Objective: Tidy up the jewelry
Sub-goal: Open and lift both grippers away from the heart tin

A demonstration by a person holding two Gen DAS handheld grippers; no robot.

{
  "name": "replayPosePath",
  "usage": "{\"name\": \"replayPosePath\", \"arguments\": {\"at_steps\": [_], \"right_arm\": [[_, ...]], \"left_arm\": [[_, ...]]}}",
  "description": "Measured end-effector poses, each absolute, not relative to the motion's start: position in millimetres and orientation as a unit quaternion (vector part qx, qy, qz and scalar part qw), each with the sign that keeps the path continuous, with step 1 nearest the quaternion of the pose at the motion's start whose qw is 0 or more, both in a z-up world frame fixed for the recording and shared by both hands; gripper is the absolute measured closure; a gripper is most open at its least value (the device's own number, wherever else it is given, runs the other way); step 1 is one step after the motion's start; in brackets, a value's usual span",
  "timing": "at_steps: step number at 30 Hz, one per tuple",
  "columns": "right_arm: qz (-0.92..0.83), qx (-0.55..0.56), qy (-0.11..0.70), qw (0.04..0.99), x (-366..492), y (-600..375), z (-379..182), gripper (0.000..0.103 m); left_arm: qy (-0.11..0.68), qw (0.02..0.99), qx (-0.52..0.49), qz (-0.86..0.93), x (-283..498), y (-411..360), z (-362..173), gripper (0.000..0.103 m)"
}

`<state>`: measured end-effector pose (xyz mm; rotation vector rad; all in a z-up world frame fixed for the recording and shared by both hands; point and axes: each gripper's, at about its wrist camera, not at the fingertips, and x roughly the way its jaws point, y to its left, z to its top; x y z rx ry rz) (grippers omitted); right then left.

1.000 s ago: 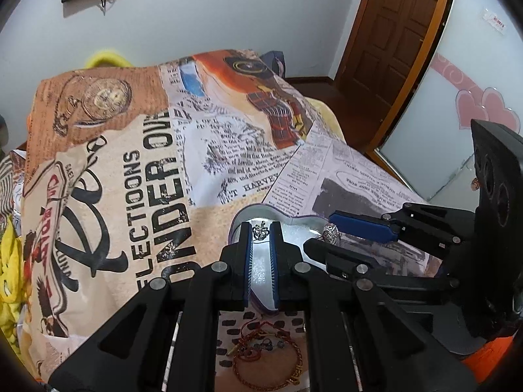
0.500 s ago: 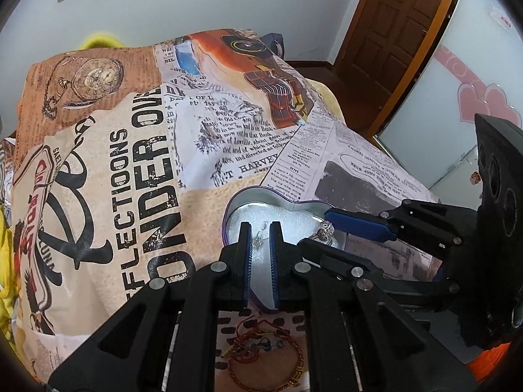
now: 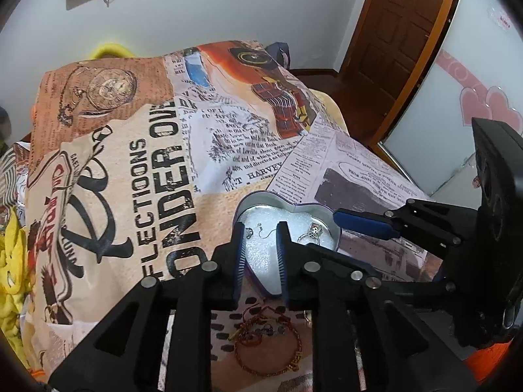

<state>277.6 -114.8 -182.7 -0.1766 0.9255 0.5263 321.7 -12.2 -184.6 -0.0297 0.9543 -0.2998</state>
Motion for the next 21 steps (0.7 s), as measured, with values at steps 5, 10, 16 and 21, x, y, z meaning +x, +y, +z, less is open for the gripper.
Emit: {"name": "replayPosePath", "arguments": {"at_steps": [5, 10, 16, 21], "right_arm": [[0.244, -0.085, 0.429, 0.865, 268.8, -117.6, -169.1, 0.068], [0.240, -0.081, 0.417, 0.873, 257.1, -120.9, -155.1, 0.068], [0.236, -0.075, 0.403, 0.881, 237.4, -125.6, -139.7, 0.068], [0.233, -0.068, 0.390, 0.888, 218.5, -133.9, -127.4, 0.068]], "left_arm": [[0.444, 0.885, -0.013, -0.138, 307.8, -7.3, -170.8, 0.083], [0.429, 0.895, 0.000, -0.123, 289.5, -5.6, -156.7, 0.074], [0.416, 0.902, 0.008, -0.115, 267.6, -5.0, -143.0, 0.070], [0.408, 0.906, 0.011, -0.113, 246.2, -5.9, -136.0, 0.060]]}}
